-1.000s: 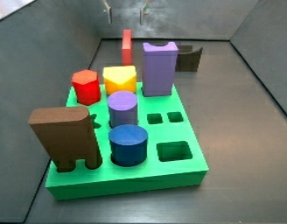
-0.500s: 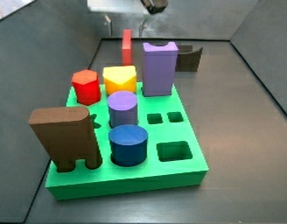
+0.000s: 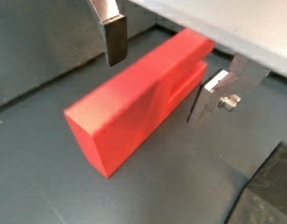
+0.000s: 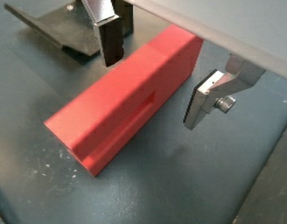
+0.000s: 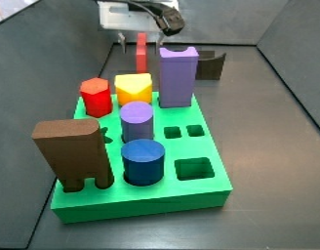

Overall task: Pick up the double-square object. Move up. Rotate the double-square object. Place the double-square object on the fixture. Regrasp the double-square object. Move to above the board. Insert the double-square object.
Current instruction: Rotate the double-square object.

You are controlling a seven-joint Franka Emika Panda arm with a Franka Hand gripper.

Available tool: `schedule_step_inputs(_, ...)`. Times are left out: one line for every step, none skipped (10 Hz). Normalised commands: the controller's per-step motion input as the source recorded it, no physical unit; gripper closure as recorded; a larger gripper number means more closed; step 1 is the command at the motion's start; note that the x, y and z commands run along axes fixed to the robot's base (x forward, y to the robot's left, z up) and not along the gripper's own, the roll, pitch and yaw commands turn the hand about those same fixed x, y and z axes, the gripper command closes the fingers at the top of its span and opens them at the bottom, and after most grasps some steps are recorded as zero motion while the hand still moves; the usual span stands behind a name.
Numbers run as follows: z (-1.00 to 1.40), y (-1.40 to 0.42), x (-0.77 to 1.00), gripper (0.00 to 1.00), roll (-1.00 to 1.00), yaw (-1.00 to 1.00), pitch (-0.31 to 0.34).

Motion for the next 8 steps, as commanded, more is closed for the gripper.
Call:
schedule_step_inputs(-0.66, 0.02, 0.05, 0.0, -0.17, 0.0, -0.062)
schedule_step_inputs(-0.55, 0.02, 0.05, 0.0, -0.18, 0.0, -0.065)
schedule_step_inputs(-0.47, 0.02, 0.04, 0.0, -0.18, -0.01, -0.078)
schedule_step_inputs(-0.41, 0.02, 0.04, 0.0, -0.18, -0.01, -0.082)
schedule_step_inputs(-0.31, 0.03, 0.04, 0.0, -0.19, -0.01, -0.086)
schedule_step_inputs(-0.21, 0.03, 0.04, 0.0, -0.2, -0.01, -0.086)
schedule_step_inputs(-0.15, 0.03, 0.02, 0.0, -0.2, -0.02, -0.078)
schedule_step_inputs(-0.15, 0.02, 0.02, 0.0, -0.2, -0.02, -0.077)
